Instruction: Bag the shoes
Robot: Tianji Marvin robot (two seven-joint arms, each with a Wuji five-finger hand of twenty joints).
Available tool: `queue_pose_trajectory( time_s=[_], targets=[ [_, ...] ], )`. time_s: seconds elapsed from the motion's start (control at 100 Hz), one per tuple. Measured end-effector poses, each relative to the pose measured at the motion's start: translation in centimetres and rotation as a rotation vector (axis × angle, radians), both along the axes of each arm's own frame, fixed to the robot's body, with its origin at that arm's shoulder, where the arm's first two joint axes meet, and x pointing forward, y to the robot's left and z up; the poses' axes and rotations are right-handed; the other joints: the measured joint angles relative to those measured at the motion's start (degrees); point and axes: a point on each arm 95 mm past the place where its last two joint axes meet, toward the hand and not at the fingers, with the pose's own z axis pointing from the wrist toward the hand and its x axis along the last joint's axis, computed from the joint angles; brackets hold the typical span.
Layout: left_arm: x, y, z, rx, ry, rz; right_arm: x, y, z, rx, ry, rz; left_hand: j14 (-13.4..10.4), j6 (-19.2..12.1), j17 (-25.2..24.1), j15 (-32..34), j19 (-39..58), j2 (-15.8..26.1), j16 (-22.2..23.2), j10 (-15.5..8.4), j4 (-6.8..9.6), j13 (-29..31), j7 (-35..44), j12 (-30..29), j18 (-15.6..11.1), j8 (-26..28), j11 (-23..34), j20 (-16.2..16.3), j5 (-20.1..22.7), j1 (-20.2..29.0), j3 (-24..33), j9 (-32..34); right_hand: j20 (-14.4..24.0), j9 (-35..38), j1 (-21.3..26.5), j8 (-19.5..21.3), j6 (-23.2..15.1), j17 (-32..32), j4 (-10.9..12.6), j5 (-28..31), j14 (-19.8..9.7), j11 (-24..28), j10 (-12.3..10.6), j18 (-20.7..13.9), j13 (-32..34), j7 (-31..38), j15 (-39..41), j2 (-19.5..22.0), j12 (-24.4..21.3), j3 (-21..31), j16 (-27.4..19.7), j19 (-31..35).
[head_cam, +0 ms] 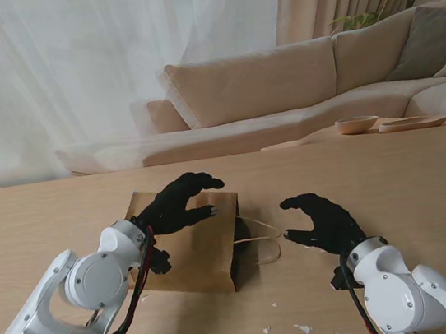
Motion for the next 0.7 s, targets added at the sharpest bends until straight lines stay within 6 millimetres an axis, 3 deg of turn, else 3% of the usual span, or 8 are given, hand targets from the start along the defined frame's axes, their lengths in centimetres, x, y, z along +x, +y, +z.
queue_pose_trajectory(
  time_s=[0.38,0.7],
  targets=[
    [-7.0,2.6,-5.2,-0.183,-0.041,0.107,-1.9,5.6,-0.2,0.193,-0.115,0.02,0.0,-0.2,0.1,-1.2,-1.9,1.1,-4.3,0.0,-0.01,0.0,-1.5,-2.9,0.0,-1.7,-3.9,-5.0,-0.8,-1.8,-2.0,-0.4,1.2,0.0,0.1,0.9,0.0,0.0,0.0,-0.5,0.0,-0.1,0.0,0.7,0.0,-0.6,0.1,2.1,-0.2,-2.3,0.0,-0.7],
    [-10.1,2.9,-7.8,-0.266,-0.024,0.187,-1.9,8.9,-2.3,0.359,-0.127,0.033,-0.5,-2.0,0.1,-2.2,-2.1,3.8,-8.7,-0.8,-0.01,0.0,-3.5,-5.9,0.1,-4.3,-8.3,-8.5,-4.6,-4.8,-5.4,-1.9,1.4,0.0,0.1,1.2,-2.1,-0.1,0.0,-4.9,0.0,-1.5,0.0,0.8,-0.6,-3.3,-0.8,5.9,-0.8,-4.8,-0.6,-2.1]
  ],
)
